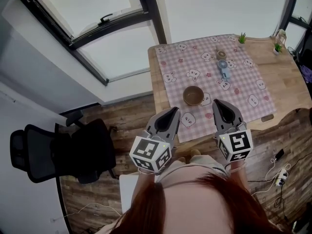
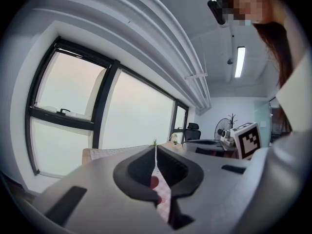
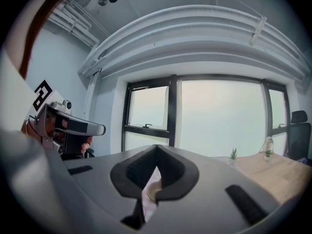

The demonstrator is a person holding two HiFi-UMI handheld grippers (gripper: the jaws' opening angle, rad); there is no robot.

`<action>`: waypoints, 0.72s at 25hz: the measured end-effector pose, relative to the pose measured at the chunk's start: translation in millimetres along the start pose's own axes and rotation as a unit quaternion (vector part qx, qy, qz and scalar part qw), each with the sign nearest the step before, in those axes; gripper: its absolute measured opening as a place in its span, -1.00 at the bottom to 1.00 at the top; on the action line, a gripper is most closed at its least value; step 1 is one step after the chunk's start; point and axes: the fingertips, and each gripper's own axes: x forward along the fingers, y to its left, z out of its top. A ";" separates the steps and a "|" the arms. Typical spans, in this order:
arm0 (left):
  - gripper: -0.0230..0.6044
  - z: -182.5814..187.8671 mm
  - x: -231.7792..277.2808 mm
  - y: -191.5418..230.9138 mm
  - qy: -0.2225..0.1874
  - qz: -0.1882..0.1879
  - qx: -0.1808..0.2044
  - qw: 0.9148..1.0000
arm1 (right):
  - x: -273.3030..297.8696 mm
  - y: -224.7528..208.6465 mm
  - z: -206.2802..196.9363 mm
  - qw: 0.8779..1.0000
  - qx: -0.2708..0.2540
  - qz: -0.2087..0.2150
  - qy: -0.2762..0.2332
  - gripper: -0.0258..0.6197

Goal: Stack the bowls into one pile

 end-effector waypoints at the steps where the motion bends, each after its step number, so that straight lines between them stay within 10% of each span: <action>1: -0.89 0.8 0.7 0.2 -0.001 0.000 0.001 1.000 | 0.7 -1.0 0.6 1.000 0.001 0.000 -0.001 -0.92; 18: -0.89 2.3 13.0 7.5 0.005 0.006 0.014 1.000 | 11.7 -6.9 -5.1 1.000 0.010 0.010 0.008 -0.92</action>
